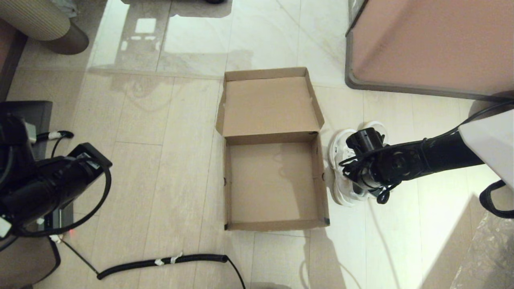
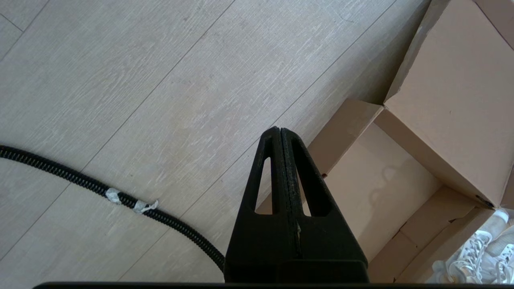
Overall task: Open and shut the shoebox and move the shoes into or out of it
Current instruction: Put the shoes out of the shoe box
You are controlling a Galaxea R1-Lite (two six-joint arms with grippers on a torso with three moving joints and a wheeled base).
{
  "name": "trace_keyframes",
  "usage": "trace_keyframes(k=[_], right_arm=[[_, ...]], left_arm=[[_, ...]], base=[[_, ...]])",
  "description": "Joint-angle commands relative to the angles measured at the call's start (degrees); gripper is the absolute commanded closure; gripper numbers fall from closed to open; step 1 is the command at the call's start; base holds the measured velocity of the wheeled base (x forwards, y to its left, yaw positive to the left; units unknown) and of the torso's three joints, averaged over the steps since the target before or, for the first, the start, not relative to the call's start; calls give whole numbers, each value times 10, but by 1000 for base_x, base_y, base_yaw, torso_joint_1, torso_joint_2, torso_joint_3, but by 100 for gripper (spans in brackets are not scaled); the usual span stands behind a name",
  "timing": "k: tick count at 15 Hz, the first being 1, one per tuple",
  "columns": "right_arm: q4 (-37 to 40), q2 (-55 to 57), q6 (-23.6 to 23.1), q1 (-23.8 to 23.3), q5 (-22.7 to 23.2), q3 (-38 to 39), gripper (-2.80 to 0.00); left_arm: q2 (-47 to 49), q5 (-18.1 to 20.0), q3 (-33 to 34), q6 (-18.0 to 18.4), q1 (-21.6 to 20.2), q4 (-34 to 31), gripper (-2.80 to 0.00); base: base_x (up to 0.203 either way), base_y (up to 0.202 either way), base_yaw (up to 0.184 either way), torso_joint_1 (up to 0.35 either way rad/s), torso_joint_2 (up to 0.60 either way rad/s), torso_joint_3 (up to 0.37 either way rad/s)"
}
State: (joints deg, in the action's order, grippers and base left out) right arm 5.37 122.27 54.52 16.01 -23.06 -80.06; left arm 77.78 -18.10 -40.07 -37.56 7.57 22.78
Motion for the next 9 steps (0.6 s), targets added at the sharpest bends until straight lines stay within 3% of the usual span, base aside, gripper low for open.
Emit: trace_keyframes(k=[1, 2, 6, 9], right_arm=[[-10, 3, 4, 7, 10, 9, -75], [-10, 10, 3, 8, 11, 8, 0], [-11, 22, 3, 7, 11, 7, 0], [-11, -9, 0, 2, 18, 51, 0]], left_arm=[[-1, -2, 0, -1, 0, 2, 0], [0, -1, 0, -1, 0, 2, 0], [8, 0, -1, 0, 0, 2, 0], [17, 3, -2, 0, 1, 2, 0]], base=[[0, 0, 0, 0, 0, 0], [0, 0, 0, 0, 0, 0], [0, 0, 0, 0, 0, 0], [0, 0, 0, 0, 0, 0]])
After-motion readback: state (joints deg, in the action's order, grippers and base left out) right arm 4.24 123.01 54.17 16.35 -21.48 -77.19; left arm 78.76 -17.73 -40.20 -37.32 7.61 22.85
